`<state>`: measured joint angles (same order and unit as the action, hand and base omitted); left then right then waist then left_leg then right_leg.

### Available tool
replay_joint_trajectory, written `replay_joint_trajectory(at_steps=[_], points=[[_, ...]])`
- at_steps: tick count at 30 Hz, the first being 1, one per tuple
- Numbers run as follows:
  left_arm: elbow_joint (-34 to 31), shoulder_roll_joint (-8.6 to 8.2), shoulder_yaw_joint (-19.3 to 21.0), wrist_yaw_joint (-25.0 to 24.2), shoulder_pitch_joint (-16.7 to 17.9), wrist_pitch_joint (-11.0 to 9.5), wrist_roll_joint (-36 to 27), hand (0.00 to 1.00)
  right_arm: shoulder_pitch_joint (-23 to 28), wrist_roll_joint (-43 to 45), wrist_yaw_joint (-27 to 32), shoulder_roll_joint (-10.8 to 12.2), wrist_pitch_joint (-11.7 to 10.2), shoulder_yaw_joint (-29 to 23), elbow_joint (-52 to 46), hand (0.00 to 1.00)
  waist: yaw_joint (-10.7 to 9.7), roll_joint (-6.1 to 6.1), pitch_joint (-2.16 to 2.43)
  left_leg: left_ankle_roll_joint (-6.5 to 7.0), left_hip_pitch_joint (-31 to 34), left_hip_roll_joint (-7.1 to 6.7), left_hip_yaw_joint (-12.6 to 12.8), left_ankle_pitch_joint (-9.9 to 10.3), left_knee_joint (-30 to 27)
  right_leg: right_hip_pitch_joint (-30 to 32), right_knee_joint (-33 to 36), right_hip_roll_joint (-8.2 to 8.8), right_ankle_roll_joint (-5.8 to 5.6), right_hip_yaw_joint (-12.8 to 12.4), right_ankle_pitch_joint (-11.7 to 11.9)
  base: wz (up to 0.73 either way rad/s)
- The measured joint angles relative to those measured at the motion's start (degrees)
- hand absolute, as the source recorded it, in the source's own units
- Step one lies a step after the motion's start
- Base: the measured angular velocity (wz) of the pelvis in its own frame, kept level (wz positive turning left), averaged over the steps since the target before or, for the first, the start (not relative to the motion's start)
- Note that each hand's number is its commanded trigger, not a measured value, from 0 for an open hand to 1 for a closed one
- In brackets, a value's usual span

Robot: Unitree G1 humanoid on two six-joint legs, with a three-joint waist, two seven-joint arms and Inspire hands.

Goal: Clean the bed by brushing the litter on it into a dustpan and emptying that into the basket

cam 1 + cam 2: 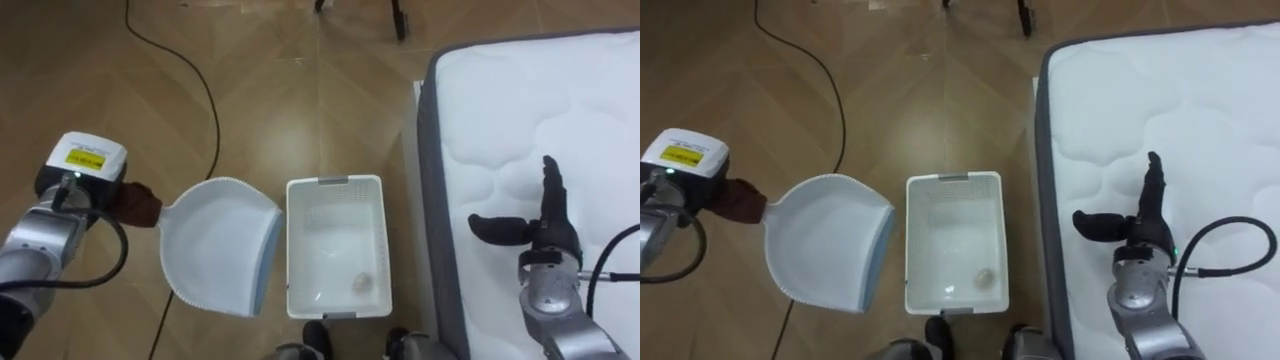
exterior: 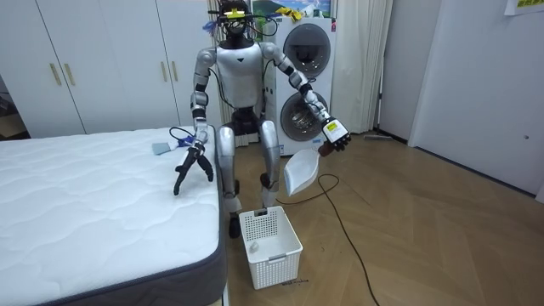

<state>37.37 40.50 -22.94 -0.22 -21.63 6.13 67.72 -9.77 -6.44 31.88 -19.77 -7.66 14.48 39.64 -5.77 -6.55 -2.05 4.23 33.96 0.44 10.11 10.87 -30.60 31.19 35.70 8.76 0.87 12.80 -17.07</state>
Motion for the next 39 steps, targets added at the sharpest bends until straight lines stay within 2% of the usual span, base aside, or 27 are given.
replay_joint_trajectory(at_steps=[1,3,9,11,13,15,18,20,21,22,23,24,25,26,27,28,29,31,34,36,37,38,39], points=[[-0.26,0.00,0.00,0.08,0.01,-0.01,-0.01,1.00,0.02,-0.01,0.03,0.00,-0.01,0.00,0.01,0.00,0.04,-0.33,-0.10,0.00,-0.56,-0.11,0.03,0.00,0.31,-0.40,0.00,0.08,-0.01,-0.02,0.00,0.00],[-0.31,0.00,0.00,0.51,0.00,0.02,-0.83,1.00,-0.16,-0.10,0.03,-0.02,-0.01,-0.01,0.00,0.00,0.08,-0.99,-0.02,-0.01,-1.04,-0.14,0.23,0.00,0.75,-0.67,-0.08,0.11,-0.01,-0.13,-0.01,-0.06],[-0.43,-0.12,0.04,2.65,0.03,-0.45,-3.14,1.00,0.55,-0.21,-0.14,-0.34,-0.04,-0.21,0.00,0.00,1.15,-1.24,0.01,-0.11,-4.53,0.16,2.09,-0.04,2.52,-2.97,-1.47,-0.46,-0.04,-1.91,-0.02,-0.15],[-0.72,-0.15,0.06,2.99,0.10,-1.98,-6.12,1.00,1.82,-1.60,-0.26,-0.41,-0.80,-0.24,0.11,0.00,1.33,-1.24,0.02,-0.14,-6.58,0.23,2.06,-0.03,3.28,-5.33,-2.83,-0.78,-0.16,-1.86,0.11,-0.02],[-2.61,-0.23,0.41,2.98,0.58,-2.56,-9.18,1.00,3.26,-2.30,-0.53,-0.54,-1.43,-0.68,0.08,0.00,1.57,-1.23,0.02,-0.25,-8.60,0.18,1.97,0.05,4.08,-7.37,-3.81,-0.94,-0.25,-1.74,0.17,0.00],[-5.47,-0.63,2.09,2.99,2.19,-3.13,-13.29,1.00,4.50,-2.31,-1.51,-0.59,-1.80,-1.32,0.00,0.00,1.73,-1.22,0.05,-0.35,-10.78,0.04,2.15,0.09,5.40,-9.38,-5.01,-1.03,-0.38,-1.84,0.24,-0.04],[-9.86,-2.11,6.56,3.02,5.88,-4.07,-20.41,1.00,6.28,-2.16,-3.25,-0.62,-2.03,-2.87,-0.25,0.00,1.61,-1.20,0.21,-0.53,-13.42,0.06,2.20,0.23,6.07,-12.31,-6.60,-1.40,-0.53,-2.06,0.34,-0.09],[-15.54,-3.65,10.06,2.96,9.75,-4.18,-24.25,1.00,9.05,-2.16,-4.31,-0.73,-2.03,-5.10,-2.96,0.00,2.11,-0.69,0.55,-0.89,-15.13,0.19,2.22,0.56,6.30,-12.98,-7.19,-2.02,-0.61,-3.77,0.38,-0.29],[-17.18,-3.90,10.85,2.96,11.04,-4.23,-25.42,1.00,9.59,-2.14,-4.39,-0.74,-2.04,-5.34,-3.73,0.00,2.61,-0.45,0.68,-1.02,-15.59,0.24,2.19,0.71,6.31,-13.05,-7.22,-2.26,-0.61,-4.63,0.39,-0.73],[-19.39,-5.08,13.03,2.94,13.48,-5.02,-27.47,1.00,10.61,-1.95,-4.72,-0.73,-2.23,-5.67,-4.76,0.00,3.95,-0.05,0.93,-1.55,-16.94,0.39,1.54,1.09,6.39,-13.48,-7.61,-3.08,-0.55,-6.89,0.72,-1.08],[-20.81,-7.23,15.65,3.12,16.17,-5.93,-30.11,1.00,11.43,-2.04,-5.38,-0.72,-2.24,-5.53,-5.39,0.00,5.11,0.10,1.04,-2.03,-18.93,0.55,0.13,1.38,6.92,-14.79,-8.95,-4.12,-0.40,-8.79,1.50,-1.15],[-20.88,-8.47,16.56,3.29,17.38,-6.25,-32.14,1.00,12.01,-2.19,-5.72,-0.71,-2.17,-5.46,-5.93,0.00,5.46,0.02,1.13,-2.21,-20.18,0.54,-1.05,1.49,7.46,-15.76,-9.83,-4.71,-0.38,-9.90,2.01,-1.16],[-20.89,-10.93,17.66,3.50,19.19,-6.23,-35.13,1.00,13.61,-2.44,-6.32,-0.70,-2.12,-5.45,-7.61,0.00,6.10,0.02,1.29,-2.63,-22.30,0.37,-3.09,1.74,8.22,-17.41,-11.23,-5.75,-0.31,-11.81,2.69,-1.00],[-20.93,-13.07,18.41,3.83,20.77,-6.19,-37.59,1.00,14.58,-2.21,-6.87,-0.59,-1.81,-5.20,-8.83,0.00,6.08,0.33,1.45,-2.95,-24.09,0.12,-4.13,1.94,9.03,-18.50,-11.94,-6.51,-0.28,-13.34,3.06,-0.93],[-20.99,-13.80,18.42,4.15,21.63,-6.19,-38.82,1.00,14.80,-1.91,-7.13,-0.45,-1.54,-4.94,-9.05,0.00,6.00,0.68,1.70,-2.96,-24.91,0.11,-3.91,1.95,9.64,-18.94,-11.98,-6.90,-0.29,-14.25,3.10,-0.73],[-21.31,-15.38,18.39,4.53,23.16,-6.22,-40.89,1.00,15.27,-1.73,-7.32,-0.02,-1.27,-4.41,-9.13,0.00,5.64,1.43,2.14,-3.03,-26.26,0.13,-3.61,1.99,10.62,-19.46,-12.05,-7.30,-0.29,-15.56,3.18,-0.63],[-21.66,-16.83,18.28,4.55,24.34,-6.27,-42.70,1.00,15.71,-1.72,-7.73,0.59,-0.77,-4.40,-9.07,0.00,4.78,2.26,2.26,-3.27,-27.61,0.22,-3.35,2.13,11.49,-19.62,-12.21,-7.99,-0.39,-17.28,3.33,-0.59],[-21.57,-18.74,18.25,4.55,25.26,-6.29,-45.42,1.00,16.13,-1.43,-7.82,1.50,-0.01,-4.46,-9.12,0.00,4.12,3.08,2.37,-3.72,-29.27,0.78,-2.39,2.42,12.42,-20.40,-13.34,-8.87,-0.38,-19.01,4.19,-0.66],[-21.40,-20.85,18.24,4.78,25.29,-6.38,-50.18,1.00,17.21,0.14,-8.96,1.97,0.36,-4.35,-9.64,0.00,4.11,4.63,1.97,-3.81,-31.66,0.91,-2.18,2.49,14.09,-21.33,-14.29,-9.95,-0.76,-22.43,5.39,-0.68],[-21.39,-22.54,18.20,5.11,25.32,-6.46,-51.06,1.00,18.50,-0.05,-9.41,2.11,0.46,-4.42,-9.86,0.00,3.27,5.60,1.90,-3.97,-32.79,0.75,-1.90,2.61,14.69,-21.74,-14.41,-9.97,-1.11,-23.09,5.68,-0.42],[-21.39,-23.58,18.16,5.12,25.31,-6.46,-51.40,1.00,18.93,-0.29,-9.50,2.42,1.01,-4.46,-9.85,0.00,2.67,6.11,1.78,-3.92,-33.32,0.73,-0.85,2.86,15.02,-21.53,-14.46,-10.07,-1.35,-23.66,5.81,-0.31],[-21.36,-24.27,17.68,5.14,25.32,-6.48,-52.07,1.00,18.94,-0.20,-9.53,2.61,1.52,-4.52,-9.85,0.00,2.32,6.16,1.78,-3.86,-33.54,0.92,-0.53,3.63,15.02,-21.41,-14.73,-10.28,-1.64,-23.69,6.14,-0.36],[-21.37,-24.29,17.13,5.14,25.35,-6.48,-52.54,1.00,18.94,-0.12,-9.56,2.65,1.54,-4.53,-9.86,0.00,2.25,6.19,1.79,-3.73,-33.60,0.93,-0.25,3.88,15.01,-21.26,-14.81,-10.31,-1.80,-23.68,6.46,-0.58]])
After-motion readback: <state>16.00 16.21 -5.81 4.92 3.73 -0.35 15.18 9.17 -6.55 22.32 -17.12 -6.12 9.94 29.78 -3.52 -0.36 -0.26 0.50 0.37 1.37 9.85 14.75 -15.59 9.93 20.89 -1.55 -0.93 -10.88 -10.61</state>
